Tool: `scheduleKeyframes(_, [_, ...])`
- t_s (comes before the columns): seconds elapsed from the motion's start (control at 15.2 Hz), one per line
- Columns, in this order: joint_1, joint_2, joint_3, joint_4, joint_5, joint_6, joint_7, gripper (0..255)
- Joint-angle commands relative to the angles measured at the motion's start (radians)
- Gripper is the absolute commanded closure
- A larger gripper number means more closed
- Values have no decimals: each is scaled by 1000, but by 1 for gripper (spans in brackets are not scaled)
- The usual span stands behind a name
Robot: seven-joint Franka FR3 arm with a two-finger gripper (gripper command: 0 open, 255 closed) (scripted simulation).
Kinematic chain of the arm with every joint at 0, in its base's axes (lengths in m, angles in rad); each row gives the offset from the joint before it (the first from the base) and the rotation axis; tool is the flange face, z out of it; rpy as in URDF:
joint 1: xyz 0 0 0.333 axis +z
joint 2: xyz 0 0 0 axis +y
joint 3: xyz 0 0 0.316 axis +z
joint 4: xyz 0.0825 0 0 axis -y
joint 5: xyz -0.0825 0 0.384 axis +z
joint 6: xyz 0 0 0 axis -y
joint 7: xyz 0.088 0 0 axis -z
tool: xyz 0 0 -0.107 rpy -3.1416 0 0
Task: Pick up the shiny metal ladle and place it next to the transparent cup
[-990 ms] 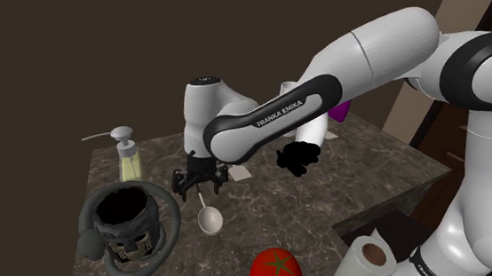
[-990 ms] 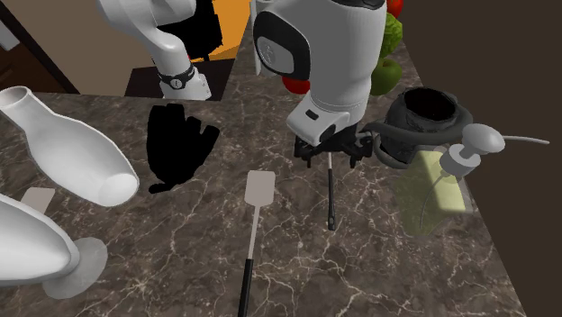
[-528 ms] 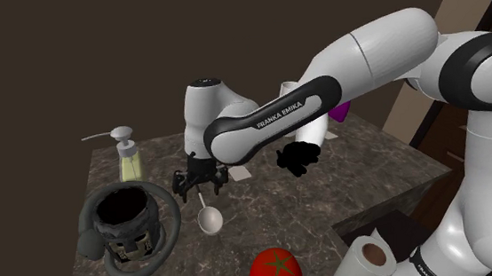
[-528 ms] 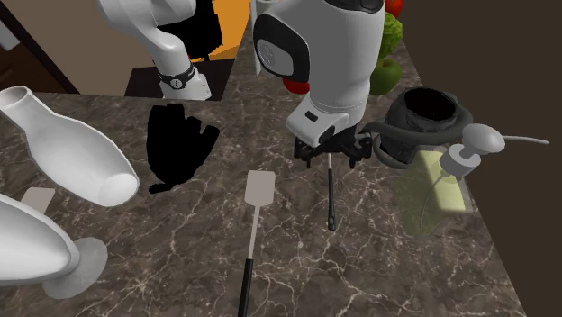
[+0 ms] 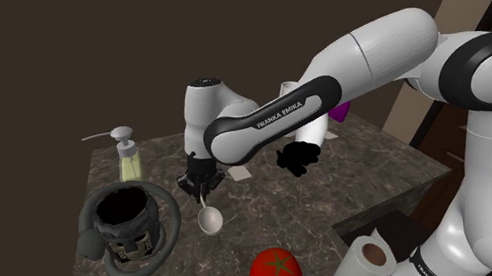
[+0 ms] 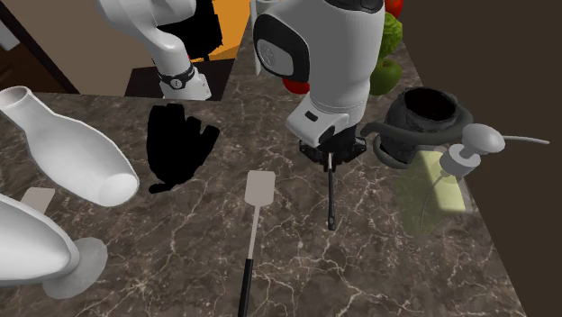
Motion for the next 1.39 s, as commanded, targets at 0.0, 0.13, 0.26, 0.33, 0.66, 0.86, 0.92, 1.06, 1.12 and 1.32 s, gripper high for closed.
scheduleKeyframes(0.0, [0,0,0,0,0,0,0,255])
scheduleKeyframes(0.13, [-1,-7,2,4,3,-11,-1,255])
scheduleKeyframes(0.26, [-4,-20,5,14,9,-33,-4,255])
scheduleKeyframes(0.33, [-5,-26,6,19,12,-44,-5,255])
scheduleKeyframes(0.66, [-10,-56,13,49,26,-101,-10,255])
scheduleKeyframes(0.86, [-12,-71,16,69,33,-136,-13,255])
scheduleKeyframes(0.92, [-12,-76,17,77,35,-148,-14,255])
scheduleKeyframes(1.06, [-13,-85,19,92,39,-171,-15,255])
scheduleKeyframes(1.12, [-14,-89,20,100,41,-183,-15,255])
scheduleKeyframes(1.32, [-15,-101,22,126,46,-219,-17,255])
